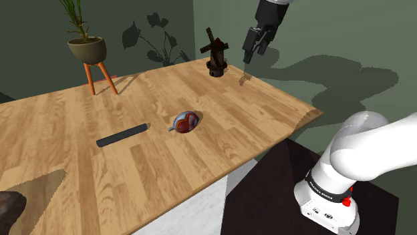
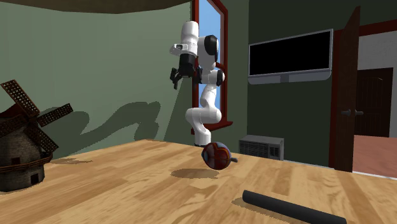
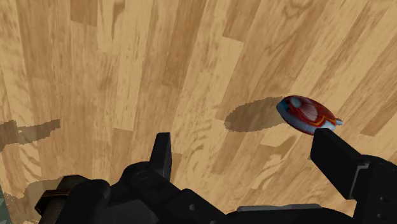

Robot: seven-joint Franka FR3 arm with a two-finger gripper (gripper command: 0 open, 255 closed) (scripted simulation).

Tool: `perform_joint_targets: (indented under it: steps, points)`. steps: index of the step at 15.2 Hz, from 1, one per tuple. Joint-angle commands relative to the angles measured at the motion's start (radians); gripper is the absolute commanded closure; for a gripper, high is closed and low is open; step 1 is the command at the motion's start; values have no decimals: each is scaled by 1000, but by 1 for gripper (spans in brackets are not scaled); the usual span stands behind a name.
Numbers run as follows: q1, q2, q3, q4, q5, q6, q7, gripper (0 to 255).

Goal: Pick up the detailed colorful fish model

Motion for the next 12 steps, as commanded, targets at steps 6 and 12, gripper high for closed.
perform_joint_targets:
  steps: [6, 12]
  points:
    - [60, 161, -1, 25, 7, 103, -129, 0]
    - [126, 356, 12, 82, 17, 200, -280, 0]
